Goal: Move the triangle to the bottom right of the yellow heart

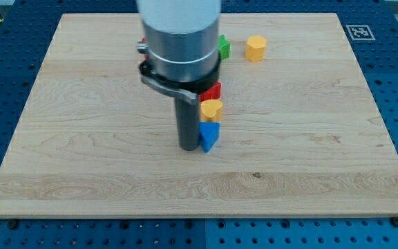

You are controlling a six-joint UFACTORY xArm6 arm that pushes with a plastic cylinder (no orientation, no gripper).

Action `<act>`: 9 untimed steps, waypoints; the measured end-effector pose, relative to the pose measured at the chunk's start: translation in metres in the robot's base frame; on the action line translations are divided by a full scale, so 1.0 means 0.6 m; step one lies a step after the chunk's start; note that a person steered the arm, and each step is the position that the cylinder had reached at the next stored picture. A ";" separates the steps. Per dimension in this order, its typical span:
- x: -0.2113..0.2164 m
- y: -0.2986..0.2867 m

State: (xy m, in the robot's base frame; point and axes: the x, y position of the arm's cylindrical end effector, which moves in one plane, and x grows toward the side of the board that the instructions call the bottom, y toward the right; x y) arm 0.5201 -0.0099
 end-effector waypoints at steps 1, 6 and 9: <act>0.000 0.028; 0.163 0.188; 0.116 0.100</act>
State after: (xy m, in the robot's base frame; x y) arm 0.5895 0.0503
